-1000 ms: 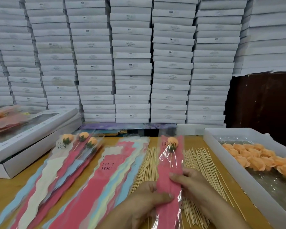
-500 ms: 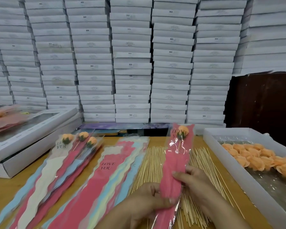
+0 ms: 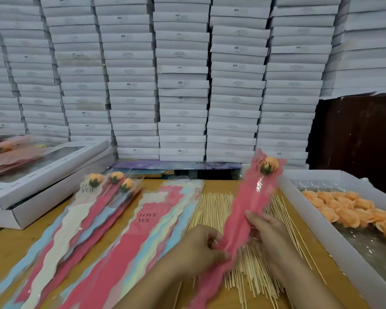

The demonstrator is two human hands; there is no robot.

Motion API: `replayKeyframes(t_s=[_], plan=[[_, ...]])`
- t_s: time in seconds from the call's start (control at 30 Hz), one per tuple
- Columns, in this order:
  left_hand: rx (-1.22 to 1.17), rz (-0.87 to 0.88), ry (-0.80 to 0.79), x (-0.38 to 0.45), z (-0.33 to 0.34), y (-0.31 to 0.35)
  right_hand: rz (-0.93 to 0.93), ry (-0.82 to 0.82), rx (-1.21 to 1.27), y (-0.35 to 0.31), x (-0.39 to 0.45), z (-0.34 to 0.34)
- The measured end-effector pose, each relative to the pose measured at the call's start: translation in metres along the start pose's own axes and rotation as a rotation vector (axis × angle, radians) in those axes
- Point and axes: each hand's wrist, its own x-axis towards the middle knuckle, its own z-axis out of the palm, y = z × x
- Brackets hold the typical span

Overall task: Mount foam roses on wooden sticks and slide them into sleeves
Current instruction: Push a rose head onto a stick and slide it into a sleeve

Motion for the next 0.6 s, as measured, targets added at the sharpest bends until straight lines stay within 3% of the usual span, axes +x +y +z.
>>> replayKeyframes(t_s=[0.13,0.33,0.47,0.6], plan=[[-0.059,-0.033,0.043,0.000,-0.009,0.005,-0.008,0.013,0.044,-0.002,0.000,0.000],[-0.383,-0.072,0.061,-0.010,-0.058,0.007,-0.011,0.020,0.029,-0.003,0.002,-0.002],[-0.393,-0.101,0.215,-0.023,-0.111,-0.017,-0.004,0.013,0.010,-0.005,0.000,0.000],[-0.278,-0.252,0.445,-0.038,-0.165,-0.069,-0.010,0.009,-0.012,-0.005,-0.001,0.001]])
